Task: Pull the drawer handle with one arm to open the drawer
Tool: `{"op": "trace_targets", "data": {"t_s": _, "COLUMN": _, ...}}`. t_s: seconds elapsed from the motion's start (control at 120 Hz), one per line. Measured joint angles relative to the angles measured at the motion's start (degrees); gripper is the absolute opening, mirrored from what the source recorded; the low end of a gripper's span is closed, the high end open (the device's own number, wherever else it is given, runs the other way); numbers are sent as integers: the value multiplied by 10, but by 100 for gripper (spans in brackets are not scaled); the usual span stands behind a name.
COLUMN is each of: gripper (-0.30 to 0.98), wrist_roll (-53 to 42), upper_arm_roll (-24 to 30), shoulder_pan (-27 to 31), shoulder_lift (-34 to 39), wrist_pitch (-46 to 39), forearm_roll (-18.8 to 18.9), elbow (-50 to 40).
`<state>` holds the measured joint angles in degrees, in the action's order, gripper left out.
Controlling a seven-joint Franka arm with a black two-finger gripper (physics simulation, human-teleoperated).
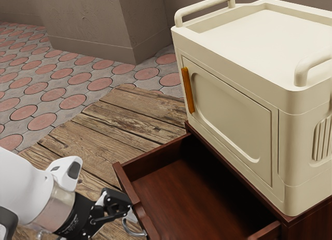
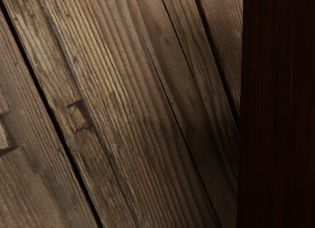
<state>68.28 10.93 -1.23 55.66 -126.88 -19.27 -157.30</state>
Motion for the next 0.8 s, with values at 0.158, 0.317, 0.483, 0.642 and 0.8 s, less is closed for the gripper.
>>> {"op": "trace_targets", "data": {"t_s": 0.158, "gripper": 69, "wrist_roll": 2, "upper_arm_roll": 0, "shoulder_pan": -2, "shoulder_lift": -2, "wrist_pitch": -9, "forearm_roll": 12, "elbow": 10}}
{"op": "trace_targets", "data": {"t_s": 0.317, "gripper": 68, "wrist_roll": 1, "upper_arm_roll": 1, "shoulder_pan": -3, "shoulder_lift": -2, "wrist_pitch": -14, "forearm_roll": 20, "elbow": 28}}
{"op": "trace_targets", "data": {"t_s": 0.483, "gripper": 68, "wrist_roll": 1, "upper_arm_roll": 1, "shoulder_pan": -3, "shoulder_lift": -3, "wrist_pitch": -16, "forearm_roll": 28, "elbow": 43}}
{"op": "trace_targets", "data": {"t_s": 0.642, "gripper": 68, "wrist_roll": -27, "upper_arm_roll": -8, "shoulder_pan": -12, "shoulder_lift": -17, "wrist_pitch": 49, "forearm_roll": 100, "elbow": 129}}
{"op": "trace_targets", "data": {"t_s": 0.8, "gripper": 68, "wrist_roll": -132, "upper_arm_roll": -24, "shoulder_pan": -14, "shoulder_lift": -47, "wrist_pitch": 104, "forearm_roll": 159, "elbow": 184}}
